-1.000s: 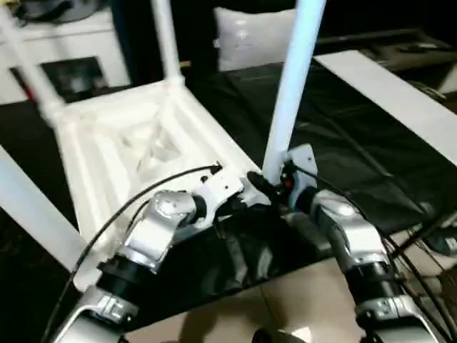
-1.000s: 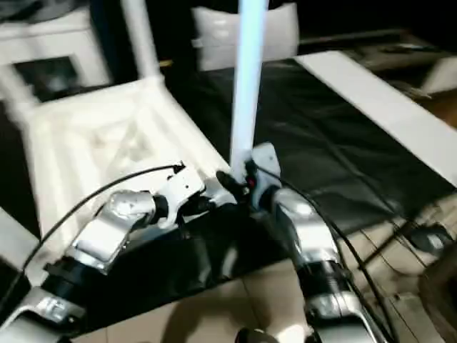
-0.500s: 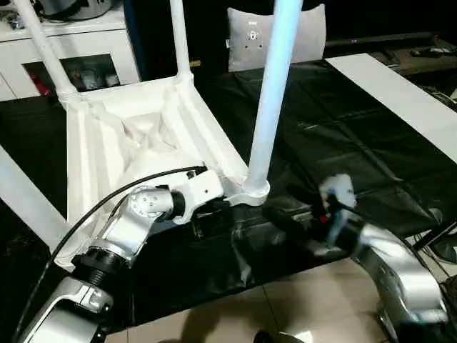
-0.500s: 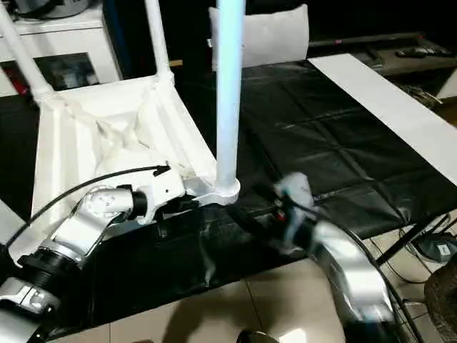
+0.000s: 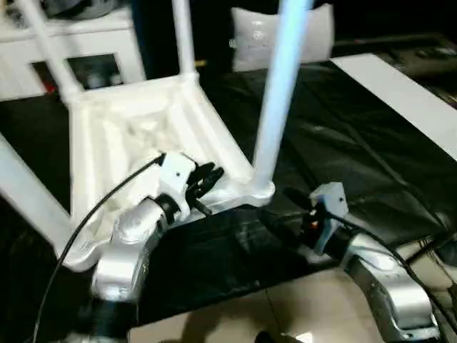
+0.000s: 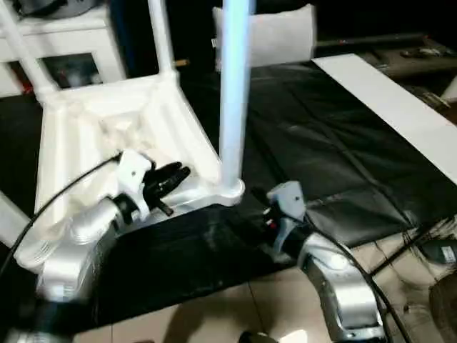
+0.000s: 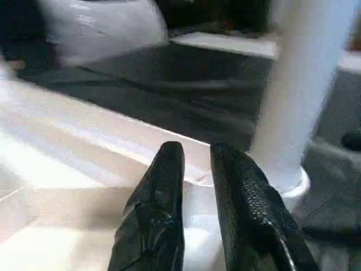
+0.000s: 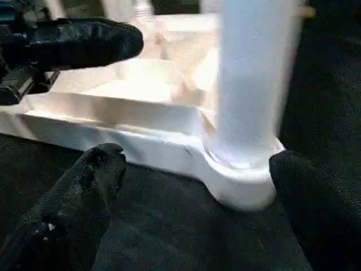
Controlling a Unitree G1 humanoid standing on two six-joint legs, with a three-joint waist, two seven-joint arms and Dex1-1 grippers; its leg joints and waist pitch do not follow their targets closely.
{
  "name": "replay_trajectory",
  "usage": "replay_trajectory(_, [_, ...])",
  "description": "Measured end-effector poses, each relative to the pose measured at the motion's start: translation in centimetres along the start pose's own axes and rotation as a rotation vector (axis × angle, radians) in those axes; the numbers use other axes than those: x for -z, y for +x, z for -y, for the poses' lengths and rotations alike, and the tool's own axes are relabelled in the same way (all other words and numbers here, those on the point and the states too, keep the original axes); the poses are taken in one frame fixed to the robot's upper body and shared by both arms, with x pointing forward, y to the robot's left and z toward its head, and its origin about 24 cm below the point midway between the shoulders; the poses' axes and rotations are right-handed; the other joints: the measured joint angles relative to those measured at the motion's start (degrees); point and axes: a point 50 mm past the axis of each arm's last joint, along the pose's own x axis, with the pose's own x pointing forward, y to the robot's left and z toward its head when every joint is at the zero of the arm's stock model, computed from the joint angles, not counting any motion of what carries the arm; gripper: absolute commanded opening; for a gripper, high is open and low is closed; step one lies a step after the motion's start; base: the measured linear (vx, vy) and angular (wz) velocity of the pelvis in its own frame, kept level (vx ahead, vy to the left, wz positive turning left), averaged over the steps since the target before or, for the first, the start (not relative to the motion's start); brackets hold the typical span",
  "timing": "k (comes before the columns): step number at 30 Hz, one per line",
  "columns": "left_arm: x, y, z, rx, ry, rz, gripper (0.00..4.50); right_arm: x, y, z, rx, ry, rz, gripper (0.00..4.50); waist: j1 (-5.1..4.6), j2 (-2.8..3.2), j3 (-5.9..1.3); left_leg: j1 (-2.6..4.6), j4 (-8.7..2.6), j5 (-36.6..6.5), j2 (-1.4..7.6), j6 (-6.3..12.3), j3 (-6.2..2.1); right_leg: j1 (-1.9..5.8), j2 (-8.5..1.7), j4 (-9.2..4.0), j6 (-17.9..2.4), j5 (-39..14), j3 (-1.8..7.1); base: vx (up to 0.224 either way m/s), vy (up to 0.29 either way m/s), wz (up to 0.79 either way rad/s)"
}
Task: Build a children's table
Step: Rotate leg to tighten
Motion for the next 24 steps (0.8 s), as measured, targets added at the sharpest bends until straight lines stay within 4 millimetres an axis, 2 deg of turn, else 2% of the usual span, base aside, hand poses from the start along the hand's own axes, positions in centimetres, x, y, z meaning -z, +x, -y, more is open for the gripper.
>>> replay_trajectory(1, [0.3, -0.4, -0.2, -0.065, -0.025, -0.02, 0.92, -0.3, 0.5, -0.3, -0.019, -0.007, 0.008, 4.5, -0.42, -0.48, 0.05, 0.05, 0.11, 0.17, -0.47, -0.17, -1.17, -0.15, 0.77, 1.68, -0.66, -1.33, 1.4, 0.041, -0.179, 0.88])
replay_trajectory(2, [0.5, -0.6, -0.6, -0.109, -0.035, -0.038, 0.92, -0.5, 0.7, -0.4, -0.029, -0.013, 0.016, 4.5, -0.48, -0.88, 0.1, 0.08, 0.19, 0.23, -1.06, -0.07, -2.09, -0.26, 0.97, 2.83, -1.01, -2.4, 2.13, 0.031, -0.124, 0.64])
replay_trajectory(3, [0.6, -0.7, -0.7, -0.141, -0.044, -0.053, 0.92, -0.6, 0.7, -0.4, -0.03, -0.021, 0.017, 4.5, 0.36, -1.23, 0.11, 0.0, 0.41, 0.3, -1.48, 0.14, -2.0, -0.22, 0.8, 3.57, -0.96, -3.25, 1.78, 0.024, -0.139, 0.65])
replay_trajectory(4, [0.7, -0.8, -0.8, -0.171, -0.055, -0.062, 0.92, -0.7, 0.5, -0.1, -0.026, -0.033, 0.014, 4.5, 1.66, -1.48, 0.21, -0.11, 0.82, 0.4, -1.32, 1.54, -1.38, -0.26, 0.39, 3.9, -1.07, -3.76, 1.06, 0.002, -0.132, 0.52])
replay_trajectory(5, [0.8, -0.9, -1.0, -0.189, -0.058, -0.066, 0.92, -0.7, 0.4, 0.0, -0.026, -0.038, 0.01, 4.5, 2.17, -1.5, 0.22, -0.9, 1.9, 0.15, -1.37, 2.02, 0.26, -0.2, -0.21, 4.08, -1.04, -4.02, 0.11, 0.002, -0.132, 0.52])
replay_trajectory(6, [0.7, -1.0, -1.1, -0.199, -0.058, -0.067, 0.92, -0.6, 0.4, 0.1, -0.025, -0.04, 0.006, 4.5, 2.79, -1.74, 0.34, -1.37, 3.18, -0.22, -1.87, 2.65, 1.86, -0.22, -0.79, 4.21, -0.97, -4.08, -0.22, -0.03, -0.08, 0.41])
replay_trajectory(7, [0.7, -1.1, -1.1, -0.21, -0.055, -0.065, 0.92, -0.5, 0.3, 0.2, -0.022, -0.041, -0.003, 4.5, 3.64, -1.85, 0.37, -2.07, 5.61, -0.55, -2.9, 3.15, 3.13, -0.15, -1.68, 4.27, -0.87, -4.04, -0.94, -0.045, -0.009, 0.43])
replay_trajectory(8, [0.6, -1.1, -1.1, -0.219, -0.05, -0.062, 0.92, -0.5, 0.4, 0.3, -0.022, -0.041, -0.005, 4.5, 3.98, -1.78, 0.35, -2.49, 7.0, -0.7, -3.67, 3.39, 3.67, -0.03, -2.16, 4.32, -0.75, -4.05, -1.54, -0.045, -0.009, 0.43])
replay_trajectory(9, [0.5, -1.2, -1.1, -0.222, -0.047, -0.058, 0.92, -0.5, 0.5, 0.3, -0.026, -0.041, -0.007, 4.5, 4.43, -1.55, 0.35, -2.33, 7.28, -0.91, -3.91, 3.73, 3.73, 0.27, -2.44, 4.19, -0.69, -3.98, -2.15, -0.05, 0.036, 0.47])
replay_trajectory(11, [0.2, -1.4, -1.1, -0.232, -0.032, -0.051, 0.92, -0.7, 0.9, 0.3, -0.041, -0.046, 0.003, 4.5, 4.77, -0.21, 0.69, -1.44, 5.97, -1.82, -2.3, 4.52, 3.54, 1.96, -2.88, 3.69, -0.26, -3.7, -4.61, -0.037, 0.057, 0.35])
replay_trajectory(12, [0.3, -1.6, -1.1, -0.235, -0.027, -0.055, 0.92, -0.6, 1.1, 0.1, -0.047, -0.039, 0.003, 4.5, 4.94, -0.08, 0.78, -0.61, 5.41, -1.73, -1.84, 4.57, 4.3, 2.27, -2.33, 3.03, -0.04, -3.39, -3.97, -0.079, 0.103, 0.35])
replay_trajectory(13, [0.7, -2.4, -1.3, -0.248, -0.021, -0.072, 0.92, -0.8, 1.7, -0.4, -0.069, -0.035, 0.018, 4.5, 5.06, -0.08, 0.82, -0.07, 4.75, -1.56, -1.89, 4.84, 5.06, 2.46, -1.03, 2.58, 0.03, -3.47, -1.24, -0.112, 0.15, 0.4])
replay_trajectory(14, [0.9, -2.7, -1.5, -0.252, -0.009, -0.085, 0.92, -1.2, 1.9, -0.5, -0.078, -0.041, 0.036, 4.5, 4.89, -0.09, 0.82, 0.01, 4.71, -1.45, -1.91, 5.05, 5.58, 2.29, -0.21, 2.75, 0.09, -3.48, 0.73, -0.092, 0.092, 0.11])
replay_trajectory(15, [0.8, -2.9, -1.7, -0.252, 0.0, -0.085, 0.92, -1.3, 1.9, -0.5, -0.082, -0.048, 0.042, 4.5, 4.84, -0.52, 0.81, 0.24, 4.62, -1.39, -1.95, 4.96, 6.68, 1.87, 0.12, 3.0, 0.13, -3.37, 2.54, -0.057, 0.068, 0.17])
replay_trajectory(16, [0.7, -3.0, -1.6, -0.245, 0.003, -0.08, 0.92, -1.2, 1.7, -0.3, -0.083, -0.058, 0.034, 4.5, 4.59, -1.08, 1.08, 1.1, 4.43, -1.34, -2.04, 4.87, 8.12, 1.69, 0.08, 3.25, 0.87, -2.77, 4.37, -0.021, 0.03, 0.25])
replay_trajectory(17, [0.7, -3.1, -1.4, -0.233, 0.002, -0.078, 0.92, -1.1, 1.6, -0.2, -0.083, -0.059, 0.026, 4.5, 4.38, -1.45, 1.22, 1.88, 3.83, -1.35, -2.32, 4.88, 9.0, 1.93, -0.04, 3.21, 1.46, -2.69, 5.39, -0.021, 0.03, 0.25])
replay_trajectory(18, [0.7, -3.3, -1.2, -0.209, -0.009, -0.073, 0.92, -1.1, 1.6, -0.2, -0.088, -0.06, 0.029, 4.5, 4.18, -1.82, 1.25, 2.44, 2.96, -1.37, -2.83, 4.89, 9.51, 2.06, -0.41, 2.87, 1.86, -2.95, 5.84, 0.0, 0.0, 0.0])
replay_trajectory(19, [0.5, -3.4, -0.7, -0.165, -0.022, -0.067, 1.11, -1.1, 1.6, -0.3, -0.1, -0.059, 0.038, 4.5, 3.93, -1.8, 1.29, 2.75, 1.9, -1.37, -3.18, 4.89, 9.5, 2.34, -0.46, 1.84, 2.11, -3.1, 5.92, 0.0, 0.0, 0.0])
replay_trajectory(20, [0.5, -3.5, -0.5, -0.135, -0.032, -0.068, 1.22, -1.1, 1.6, -0.3, -0.106, -0.059, 0.043, 4.5, 3.62, -1.65, 1.37, 2.85, 1.33, -1.37, -3.19, 4.89, 9.31, 2.68, -0.46, 0.89, 2.22, -3.18, 5.44, 0.0, 0.0, 0.0])
replay_trajectory(21, [0.5, -3.5, -0.2, -0.098, -0.043, -0.074, 1.32, -1.2, 1.7, -0.4, -0.115, -0.057, 0.048, 4.5, 3.11, -1.49, 1.36, 2.74, 0.84, -1.36, -3.14, 4.88, 8.94, 3.3, -0.35, -0.14, 2.32, -3.25, 4.9, 0.0, 0.0, 0.0])
replay_trajectory(23, [0.5, -3.6, 0.1, -0.056, -0.042, -0.087, 1.39, -1.4, 2.2, -0.4, -0.125, -0.051, 0.062, 4.5, 1.82, -1.53, 1.36, 2.12, 0.67, -1.35, -3.15, 4.86, 8.57, 3.31, -0.12, -0.7, 2.32, -3.24, 4.8, 0.0, 0.0, 0.0])
replay_trajectory(24, [0.5, -3.8, 0.1, -0.042, -0.036, -0.093, 1.47, -1.5, 2.3, -0.4, -0.127, -0.049, 0.069, 4.5, 1.24, -1.58, 1.33, 2.04, 0.68, -1.31, -3.17, 4.8, 8.56, 3.22, -0.12, -0.68, 2.32, -3.24, 4.86, 0.0, 0.0, 0.0])
